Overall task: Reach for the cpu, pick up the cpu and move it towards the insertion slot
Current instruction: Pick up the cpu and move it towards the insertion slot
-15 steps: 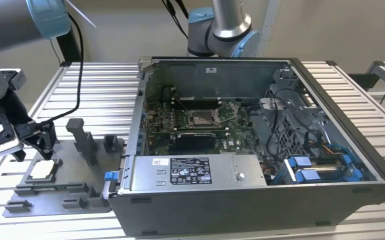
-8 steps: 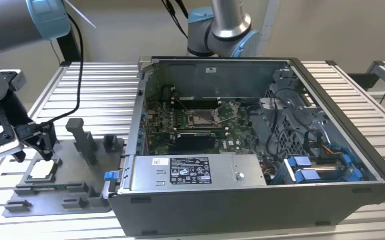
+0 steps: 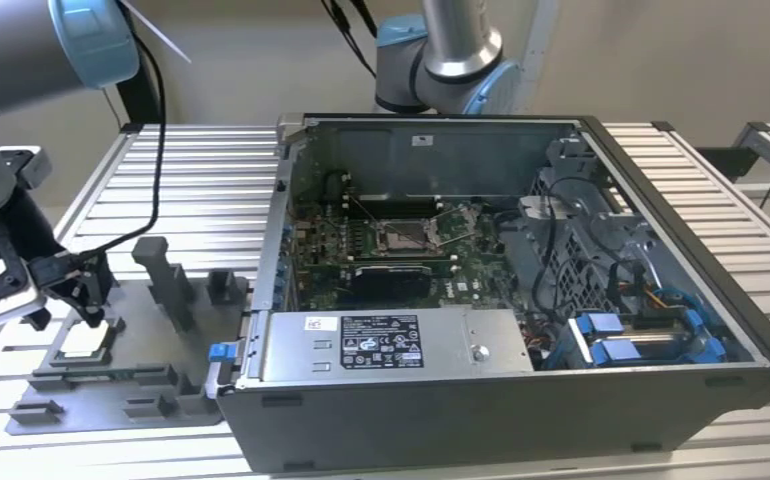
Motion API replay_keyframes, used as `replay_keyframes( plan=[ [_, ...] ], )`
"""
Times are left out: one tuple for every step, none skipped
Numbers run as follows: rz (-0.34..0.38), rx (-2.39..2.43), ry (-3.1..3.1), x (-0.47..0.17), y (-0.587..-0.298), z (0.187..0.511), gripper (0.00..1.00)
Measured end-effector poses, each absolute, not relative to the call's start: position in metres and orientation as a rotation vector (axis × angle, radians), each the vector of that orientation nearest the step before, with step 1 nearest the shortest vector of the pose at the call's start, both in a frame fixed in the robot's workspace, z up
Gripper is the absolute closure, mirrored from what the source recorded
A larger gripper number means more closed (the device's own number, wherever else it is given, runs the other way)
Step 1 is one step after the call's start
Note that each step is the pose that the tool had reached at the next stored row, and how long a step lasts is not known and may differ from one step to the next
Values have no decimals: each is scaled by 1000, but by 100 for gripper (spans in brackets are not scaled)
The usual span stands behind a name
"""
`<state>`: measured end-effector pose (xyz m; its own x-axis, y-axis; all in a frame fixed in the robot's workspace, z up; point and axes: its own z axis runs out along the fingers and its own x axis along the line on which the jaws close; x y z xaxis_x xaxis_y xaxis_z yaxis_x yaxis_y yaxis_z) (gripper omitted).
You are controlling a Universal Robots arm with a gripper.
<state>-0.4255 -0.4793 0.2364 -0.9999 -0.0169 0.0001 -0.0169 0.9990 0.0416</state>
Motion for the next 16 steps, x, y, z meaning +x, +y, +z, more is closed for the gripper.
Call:
replay_keyframes(
  plan=[
    [-65,27,-3140,-426,-479,235,100],
    [-65,27,-3140,-426,-479,234,100],
    [-64,26,-3140,-426,-479,233,100],
    [-63,26,-3140,-426,-479,232,100],
    [-62,26,-3140,-427,-479,231,100],
    [-61,26,-3140,-427,-479,230,100],
    [-60,26,-3140,-427,-478,229,100],
    [-58,26,-3140,-427,-478,228,100],
    [-56,26,-3140,-428,-478,227,100],
    [-54,26,-3140,-428,-477,226,100],
    [-51,26,-3140,-428,-477,225,100],
    [-50,26,-3140,-429,-477,224,100],
    [-48,26,-3140,-429,-477,223,100],
    [-47,26,-3140,-429,-476,222,100],
    [-45,26,-3140,-430,-476,221,100],
    [-44,27,-3140,-430,-476,220,100]
  ],
)
